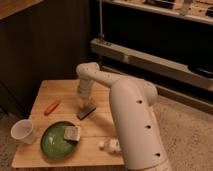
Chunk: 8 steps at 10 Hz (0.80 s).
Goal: Push the eraser across the table
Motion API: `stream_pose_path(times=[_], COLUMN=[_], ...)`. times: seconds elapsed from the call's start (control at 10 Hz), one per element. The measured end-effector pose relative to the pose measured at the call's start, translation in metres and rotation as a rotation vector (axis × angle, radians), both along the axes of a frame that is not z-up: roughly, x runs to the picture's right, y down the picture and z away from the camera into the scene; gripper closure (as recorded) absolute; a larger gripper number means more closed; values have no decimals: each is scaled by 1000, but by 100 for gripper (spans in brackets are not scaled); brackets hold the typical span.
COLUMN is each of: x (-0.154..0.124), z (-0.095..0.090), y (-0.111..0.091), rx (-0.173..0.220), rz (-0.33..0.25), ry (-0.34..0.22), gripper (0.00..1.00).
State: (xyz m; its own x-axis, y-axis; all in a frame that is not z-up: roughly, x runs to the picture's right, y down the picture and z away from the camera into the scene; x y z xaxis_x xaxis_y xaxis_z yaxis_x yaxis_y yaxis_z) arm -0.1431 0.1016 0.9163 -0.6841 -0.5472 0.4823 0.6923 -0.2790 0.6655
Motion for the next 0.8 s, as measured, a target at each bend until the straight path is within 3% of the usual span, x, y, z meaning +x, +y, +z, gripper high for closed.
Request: stream_pose_path(times=[0.8], x=[15], z=[-16], y=[16], rx=[-53], rz=[19], ry=[16], gripper=[100])
